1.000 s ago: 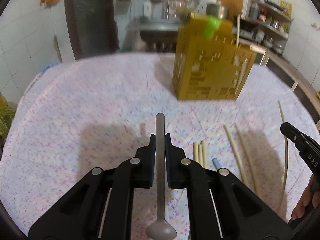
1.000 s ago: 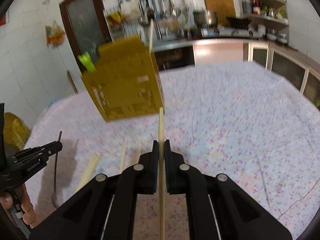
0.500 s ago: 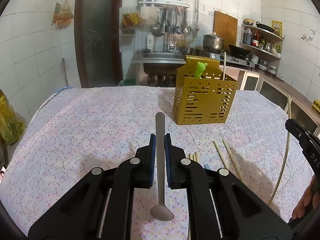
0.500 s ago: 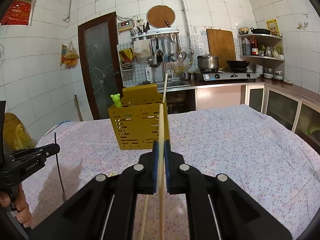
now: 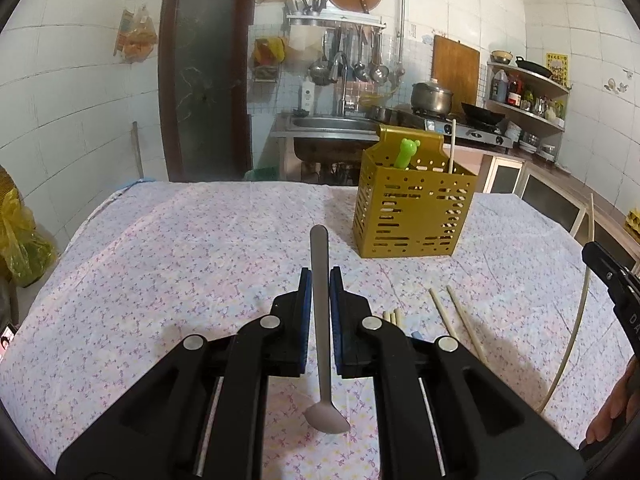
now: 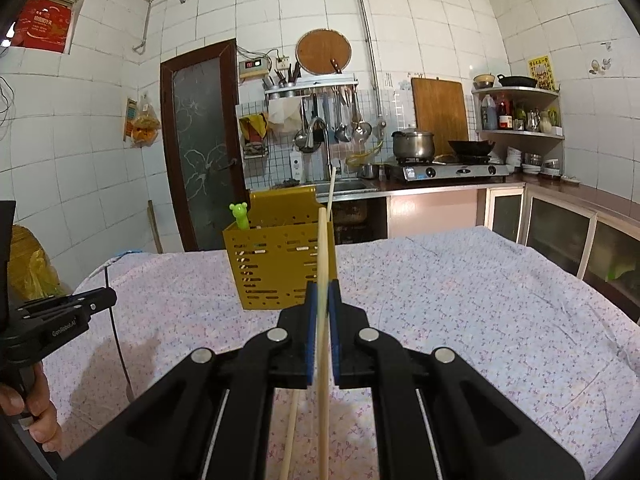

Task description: Organize utensils

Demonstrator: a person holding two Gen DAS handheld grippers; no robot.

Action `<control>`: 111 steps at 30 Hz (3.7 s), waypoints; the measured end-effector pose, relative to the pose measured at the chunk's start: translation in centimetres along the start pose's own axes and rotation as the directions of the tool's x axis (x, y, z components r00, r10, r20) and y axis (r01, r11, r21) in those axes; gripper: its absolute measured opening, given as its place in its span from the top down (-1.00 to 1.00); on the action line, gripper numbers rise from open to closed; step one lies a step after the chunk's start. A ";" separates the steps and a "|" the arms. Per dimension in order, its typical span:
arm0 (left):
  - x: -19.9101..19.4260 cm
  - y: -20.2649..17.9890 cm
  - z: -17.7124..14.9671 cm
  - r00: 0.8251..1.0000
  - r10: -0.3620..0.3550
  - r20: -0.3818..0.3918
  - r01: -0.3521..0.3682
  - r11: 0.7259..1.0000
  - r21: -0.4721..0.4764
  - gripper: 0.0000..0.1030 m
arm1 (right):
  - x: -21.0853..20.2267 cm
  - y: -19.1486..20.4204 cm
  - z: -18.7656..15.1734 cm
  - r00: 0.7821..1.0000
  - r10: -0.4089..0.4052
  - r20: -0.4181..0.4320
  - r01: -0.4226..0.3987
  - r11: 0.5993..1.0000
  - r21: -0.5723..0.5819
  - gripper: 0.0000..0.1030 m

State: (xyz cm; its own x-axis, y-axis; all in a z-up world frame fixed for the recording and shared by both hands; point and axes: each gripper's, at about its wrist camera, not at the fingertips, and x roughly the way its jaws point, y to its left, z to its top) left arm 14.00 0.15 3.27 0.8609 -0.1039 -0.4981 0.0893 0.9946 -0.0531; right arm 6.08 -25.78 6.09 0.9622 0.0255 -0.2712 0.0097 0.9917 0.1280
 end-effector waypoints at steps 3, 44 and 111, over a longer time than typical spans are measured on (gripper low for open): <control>-0.3 0.0 0.3 1.000 0.000 0.012 0.000 1.000 0.003 0.85 | -0.1 0.1 0.3 1.000 0.001 0.008 -0.001 1.000 0.002 0.88; 15.6 0.6 -2.8 0.905 0.114 -0.410 -0.071 0.990 0.120 -0.79 | 9.2 -0.8 0.1 0.961 0.024 -0.275 -0.018 0.999 0.027 0.88; 0.1 1.2 0.7 0.999 0.025 0.046 -0.024 0.999 -0.041 0.85 | 1.5 -0.7 1.5 0.996 0.018 0.092 -0.022 0.999 0.043 0.88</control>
State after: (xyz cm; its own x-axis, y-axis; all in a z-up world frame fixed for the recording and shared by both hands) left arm 14.55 1.31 3.77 0.8849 -0.0784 -0.4591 0.0482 0.9959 -0.0771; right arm 7.90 -26.65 7.07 0.9832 0.0320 -0.1798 -0.0001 0.9846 0.1746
